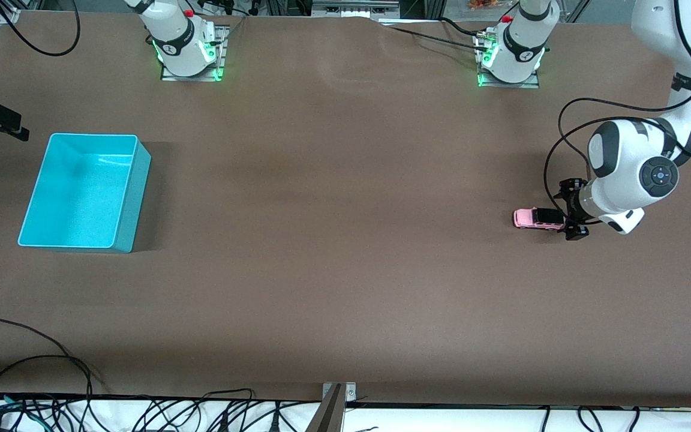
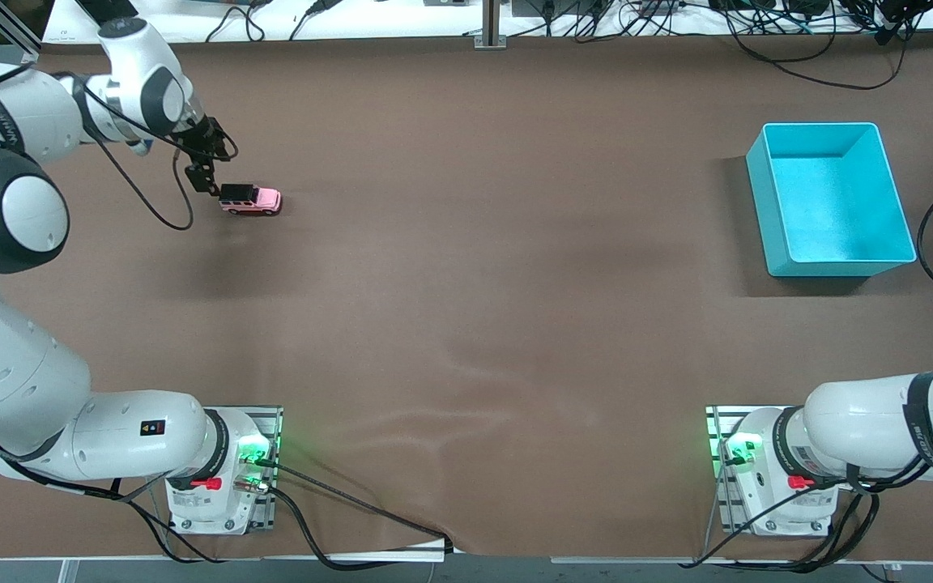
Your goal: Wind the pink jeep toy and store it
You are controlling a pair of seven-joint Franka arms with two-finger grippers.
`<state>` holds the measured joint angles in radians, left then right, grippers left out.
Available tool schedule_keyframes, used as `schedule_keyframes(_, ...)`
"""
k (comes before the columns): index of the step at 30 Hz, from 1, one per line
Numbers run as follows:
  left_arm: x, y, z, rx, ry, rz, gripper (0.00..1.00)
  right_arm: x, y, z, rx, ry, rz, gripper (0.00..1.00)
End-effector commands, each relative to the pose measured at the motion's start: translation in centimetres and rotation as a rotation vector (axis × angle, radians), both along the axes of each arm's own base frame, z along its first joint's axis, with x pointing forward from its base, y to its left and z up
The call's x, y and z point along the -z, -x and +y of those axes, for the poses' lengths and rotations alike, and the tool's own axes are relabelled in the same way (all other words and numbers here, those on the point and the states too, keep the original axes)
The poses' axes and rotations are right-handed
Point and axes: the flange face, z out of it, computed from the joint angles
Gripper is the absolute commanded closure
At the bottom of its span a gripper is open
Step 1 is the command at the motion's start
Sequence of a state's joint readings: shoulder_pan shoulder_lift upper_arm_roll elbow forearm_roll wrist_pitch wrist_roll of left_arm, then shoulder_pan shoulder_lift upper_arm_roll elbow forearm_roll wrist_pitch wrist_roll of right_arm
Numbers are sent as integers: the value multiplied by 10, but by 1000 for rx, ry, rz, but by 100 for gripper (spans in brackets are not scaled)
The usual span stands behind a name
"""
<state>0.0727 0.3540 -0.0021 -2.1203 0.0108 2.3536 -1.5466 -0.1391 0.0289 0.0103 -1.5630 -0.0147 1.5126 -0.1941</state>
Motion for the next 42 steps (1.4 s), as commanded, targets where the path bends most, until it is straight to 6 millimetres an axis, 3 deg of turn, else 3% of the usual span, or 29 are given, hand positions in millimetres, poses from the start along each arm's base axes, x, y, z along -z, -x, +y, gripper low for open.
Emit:
schedule_keyframes(1,9,0,-6,-7,1,-12,0,-4,1,2,-5,12,7,0)
schedule_keyframes(8,20,-2,-13,5,2,-18,0,-4,1,1,-4,13,4,0)
schedule_keyframes(15,30,3,-19,18,5,-31,6,-4,1,1,-4,13,4,0)
schedule_keyframes(17,32,4,-19,20,6,-28,14,-5,1,1,-4,13,2,0)
schedule_keyframes(23,33,5,-19,20,6,-26,55,-4,1,0,-4,12,4,0)
schedule_keyframes(29,31,5,-18,24,6,-26,82,-4,1,0,-2,13,4,0)
schedule_keyframes(33,26,2,-21,21,6,-31,85,-4,1,0,-2,12,5,0)
schedule_keyframes(38,15,0,-52,40,1,-31,85,-4,1,1,-4,12,7,0)
schedule_keyframes(42,-3,-3,-59,27,-27,-52,88,-4,1,0,-2,13,4,0)
